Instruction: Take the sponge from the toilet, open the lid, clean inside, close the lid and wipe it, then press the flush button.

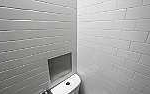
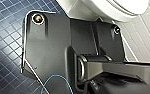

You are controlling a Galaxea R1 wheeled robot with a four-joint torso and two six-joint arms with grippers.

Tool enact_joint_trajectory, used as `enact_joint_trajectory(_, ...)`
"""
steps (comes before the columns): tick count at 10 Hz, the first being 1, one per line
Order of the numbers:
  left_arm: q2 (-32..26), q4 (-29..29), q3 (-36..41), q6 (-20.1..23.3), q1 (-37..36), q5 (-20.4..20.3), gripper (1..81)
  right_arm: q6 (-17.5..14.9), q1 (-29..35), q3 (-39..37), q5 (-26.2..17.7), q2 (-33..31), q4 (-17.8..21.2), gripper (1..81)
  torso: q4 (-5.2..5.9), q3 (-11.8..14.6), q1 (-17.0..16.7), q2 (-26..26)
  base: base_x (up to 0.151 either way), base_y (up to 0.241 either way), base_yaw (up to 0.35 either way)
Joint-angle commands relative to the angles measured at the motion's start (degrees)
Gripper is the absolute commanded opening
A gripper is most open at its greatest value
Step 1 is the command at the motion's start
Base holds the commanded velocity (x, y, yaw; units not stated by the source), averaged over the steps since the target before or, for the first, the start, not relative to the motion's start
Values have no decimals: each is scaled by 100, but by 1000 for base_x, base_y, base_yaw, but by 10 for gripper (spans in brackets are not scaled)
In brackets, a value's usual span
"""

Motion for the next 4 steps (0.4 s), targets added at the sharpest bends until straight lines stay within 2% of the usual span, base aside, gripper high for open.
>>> enact_joint_trajectory(1, 878, -7, -1221, 14, -45, 235, 10, -18, 249, -198, -213, 77, -42, 10, 0, 0, 1, 0, 0, 0, 0)
enact_joint_trajectory(4, 1187, -16, -1522, 14, -9, 253, 10, -61, 197, -584, -222, 332, -42, 10, 0, 0, 1, 0, 0, 0, 0)
